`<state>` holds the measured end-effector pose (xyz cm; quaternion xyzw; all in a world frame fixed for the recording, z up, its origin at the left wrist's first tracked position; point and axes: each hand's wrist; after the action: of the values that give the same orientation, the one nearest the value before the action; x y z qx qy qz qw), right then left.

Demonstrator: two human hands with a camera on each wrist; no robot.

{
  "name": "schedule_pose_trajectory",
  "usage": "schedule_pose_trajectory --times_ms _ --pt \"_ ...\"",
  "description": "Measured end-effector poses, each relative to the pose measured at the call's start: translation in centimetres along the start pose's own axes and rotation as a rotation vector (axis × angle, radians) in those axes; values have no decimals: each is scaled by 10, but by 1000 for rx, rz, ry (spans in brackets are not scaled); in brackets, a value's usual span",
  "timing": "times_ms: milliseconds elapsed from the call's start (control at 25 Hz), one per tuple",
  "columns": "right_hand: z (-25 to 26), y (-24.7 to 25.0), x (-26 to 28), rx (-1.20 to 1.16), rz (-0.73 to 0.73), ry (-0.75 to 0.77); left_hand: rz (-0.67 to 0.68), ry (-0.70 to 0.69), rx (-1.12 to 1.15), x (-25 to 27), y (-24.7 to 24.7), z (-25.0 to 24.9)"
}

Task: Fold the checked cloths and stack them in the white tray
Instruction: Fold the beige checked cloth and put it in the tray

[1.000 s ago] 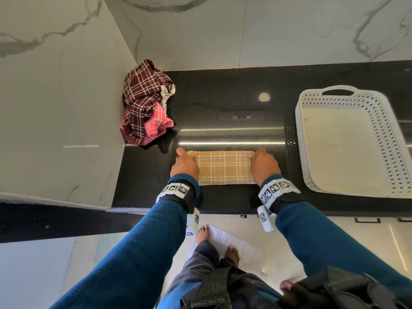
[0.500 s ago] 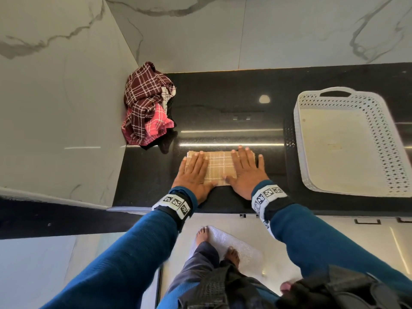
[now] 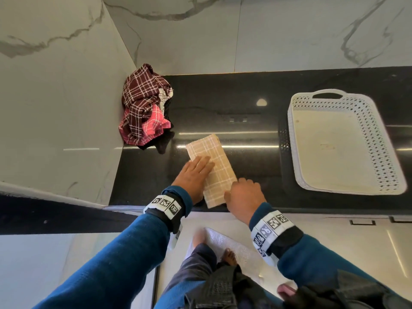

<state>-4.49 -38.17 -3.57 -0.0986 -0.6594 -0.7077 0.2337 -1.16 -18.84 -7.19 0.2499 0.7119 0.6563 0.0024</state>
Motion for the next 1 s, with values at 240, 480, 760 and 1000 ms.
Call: schedule_pose_trajectory --times_ms 240,480,760,1000 --pt "-33 8 -39 -297 -98 406 7 -161 105 12 -13 16" --pt "-58 -4 -68 -75 42 590 -46 -70 172 12 -17 11" --pt "-64 1 -65 -90 88 639 -72 -14 431 14 -9 2" --pt "-63 -7 -58 1 47 698 -131 -86 517 24 -24 16"
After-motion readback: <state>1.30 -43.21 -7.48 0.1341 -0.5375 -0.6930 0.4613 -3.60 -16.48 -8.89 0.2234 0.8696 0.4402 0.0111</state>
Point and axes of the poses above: each hand's wrist, its own x-axis away from the middle knuckle, its own y-axis out of the back of the hand, z = x × y, and after that the axes turned 3 degrees about z, right-handed
